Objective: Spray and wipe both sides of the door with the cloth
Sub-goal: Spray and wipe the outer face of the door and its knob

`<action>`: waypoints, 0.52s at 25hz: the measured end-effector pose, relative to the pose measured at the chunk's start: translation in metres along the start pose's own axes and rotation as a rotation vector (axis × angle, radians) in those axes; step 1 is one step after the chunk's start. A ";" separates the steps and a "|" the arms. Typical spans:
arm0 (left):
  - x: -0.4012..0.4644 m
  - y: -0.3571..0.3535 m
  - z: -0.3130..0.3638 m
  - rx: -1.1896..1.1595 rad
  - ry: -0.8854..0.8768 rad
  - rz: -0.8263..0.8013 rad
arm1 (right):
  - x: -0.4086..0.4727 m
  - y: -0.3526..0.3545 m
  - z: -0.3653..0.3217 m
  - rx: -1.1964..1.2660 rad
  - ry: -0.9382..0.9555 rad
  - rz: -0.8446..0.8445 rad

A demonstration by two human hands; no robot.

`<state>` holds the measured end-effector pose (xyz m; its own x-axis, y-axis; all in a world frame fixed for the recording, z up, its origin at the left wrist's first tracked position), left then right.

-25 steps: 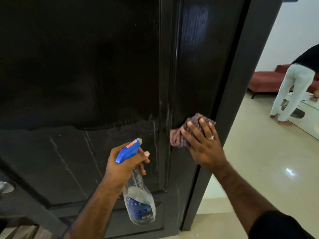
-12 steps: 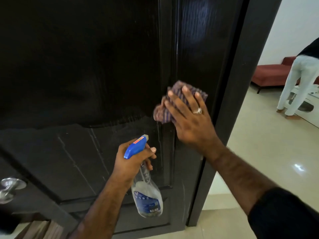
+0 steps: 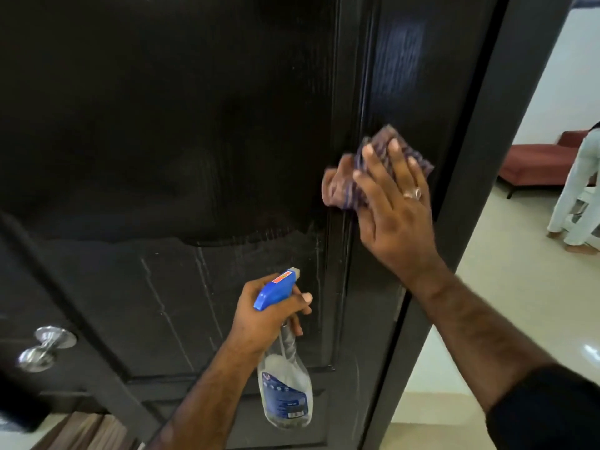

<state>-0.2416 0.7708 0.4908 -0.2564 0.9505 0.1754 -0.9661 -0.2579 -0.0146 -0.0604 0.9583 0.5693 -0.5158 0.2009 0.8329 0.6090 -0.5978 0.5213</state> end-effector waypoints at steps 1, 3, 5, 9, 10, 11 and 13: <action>0.001 -0.001 0.000 0.012 0.005 0.002 | 0.017 0.003 -0.003 0.017 -0.034 0.037; 0.003 -0.002 0.000 0.033 0.018 0.015 | 0.009 -0.007 -0.013 0.016 0.021 0.020; 0.005 -0.002 0.001 0.040 0.012 0.041 | -0.042 -0.025 -0.016 -0.039 0.176 -0.120; 0.006 -0.002 0.011 0.029 -0.036 0.037 | -0.094 -0.035 0.009 -0.207 0.510 -0.346; 0.005 -0.001 0.016 0.017 -0.056 0.045 | -0.083 -0.030 0.018 -0.220 0.609 -0.371; 0.005 0.000 0.021 -0.001 -0.073 0.056 | -0.067 -0.022 0.026 -0.237 0.693 -0.369; 0.005 0.002 0.030 -0.033 -0.094 0.074 | -0.030 -0.008 0.037 -0.225 0.639 -0.263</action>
<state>-0.2443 0.7702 0.5209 -0.3240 0.9085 0.2639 -0.9457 -0.3190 -0.0629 -0.0275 0.9857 0.5467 -0.9212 -0.0922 0.3780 0.3136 -0.7511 0.5810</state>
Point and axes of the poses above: each hand's wrist, its own x-axis towards the middle knuckle, its own y-axis out of the back of the hand, z = x × y, the point moved 1 cm from there along x, towards the middle knuckle, and after that the axes turned 10 degrees about -z, right-handed, at the moved point
